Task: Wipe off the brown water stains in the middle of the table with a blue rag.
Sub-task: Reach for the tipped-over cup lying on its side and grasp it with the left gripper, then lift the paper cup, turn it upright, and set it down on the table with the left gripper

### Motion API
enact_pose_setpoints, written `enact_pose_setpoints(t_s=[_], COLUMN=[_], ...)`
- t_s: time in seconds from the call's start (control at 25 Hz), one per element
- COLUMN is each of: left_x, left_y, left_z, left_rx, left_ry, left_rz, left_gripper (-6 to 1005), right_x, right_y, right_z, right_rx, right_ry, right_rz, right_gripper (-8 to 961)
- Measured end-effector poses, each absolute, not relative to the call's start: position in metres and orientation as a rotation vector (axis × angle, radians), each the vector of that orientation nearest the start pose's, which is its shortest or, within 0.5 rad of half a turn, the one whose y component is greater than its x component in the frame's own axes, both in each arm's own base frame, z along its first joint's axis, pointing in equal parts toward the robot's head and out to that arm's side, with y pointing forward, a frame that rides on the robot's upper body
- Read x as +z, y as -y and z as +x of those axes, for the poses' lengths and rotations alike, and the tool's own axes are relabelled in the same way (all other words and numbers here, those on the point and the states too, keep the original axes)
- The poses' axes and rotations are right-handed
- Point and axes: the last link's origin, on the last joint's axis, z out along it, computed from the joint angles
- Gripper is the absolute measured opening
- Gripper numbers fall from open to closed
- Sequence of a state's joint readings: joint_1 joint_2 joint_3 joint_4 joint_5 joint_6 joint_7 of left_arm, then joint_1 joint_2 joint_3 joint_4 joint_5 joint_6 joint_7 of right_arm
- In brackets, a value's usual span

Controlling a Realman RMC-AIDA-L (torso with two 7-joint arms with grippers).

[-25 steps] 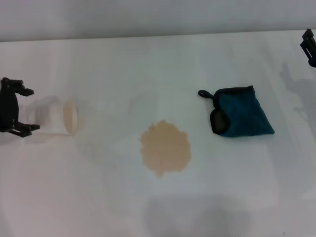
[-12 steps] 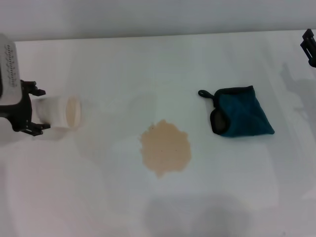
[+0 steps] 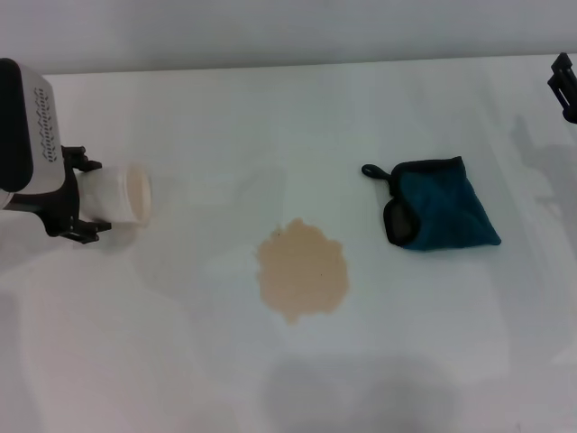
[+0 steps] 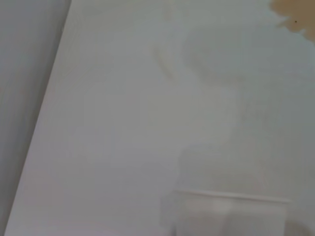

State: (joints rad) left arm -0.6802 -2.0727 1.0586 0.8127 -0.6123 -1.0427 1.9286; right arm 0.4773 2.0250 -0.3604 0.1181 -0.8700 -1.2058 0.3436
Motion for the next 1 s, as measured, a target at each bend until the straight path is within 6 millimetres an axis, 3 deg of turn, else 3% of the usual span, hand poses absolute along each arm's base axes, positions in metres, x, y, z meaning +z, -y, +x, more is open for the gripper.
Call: enact_pose_setpoints(t_s=[0.36, 0.6, 0.76, 1.0], left_x=[-0.011, 0.006, 0.02, 0.009], left_y=[-0.407, -0.406, -0.396, -0.374], left_z=[-0.261, -0.253, -0.257, -0.28], left_rx=[0.477, 0.146, -0.12, -0.402], left_ry=[-0.279, -0.117, -0.02, 0.138], left_rz=[-2.66, -2.566, -2.455, -2.321], left_gripper=[851, 730, 680, 607], right_x=[0.025, 0.024, 0.025, 0.026], right_y=[-0.324, -0.324, -0.324, -0.326], right_z=[0.374, 0.376, 0.377, 0.378], right_rx=[0.734, 0.719, 0.716, 0.707], right_ry=[-0.77, -0.783, -0.782, -0.782], right_rz=[-1.362, -1.364, -1.363, -1.367], right_gripper=[827, 827, 827, 827])
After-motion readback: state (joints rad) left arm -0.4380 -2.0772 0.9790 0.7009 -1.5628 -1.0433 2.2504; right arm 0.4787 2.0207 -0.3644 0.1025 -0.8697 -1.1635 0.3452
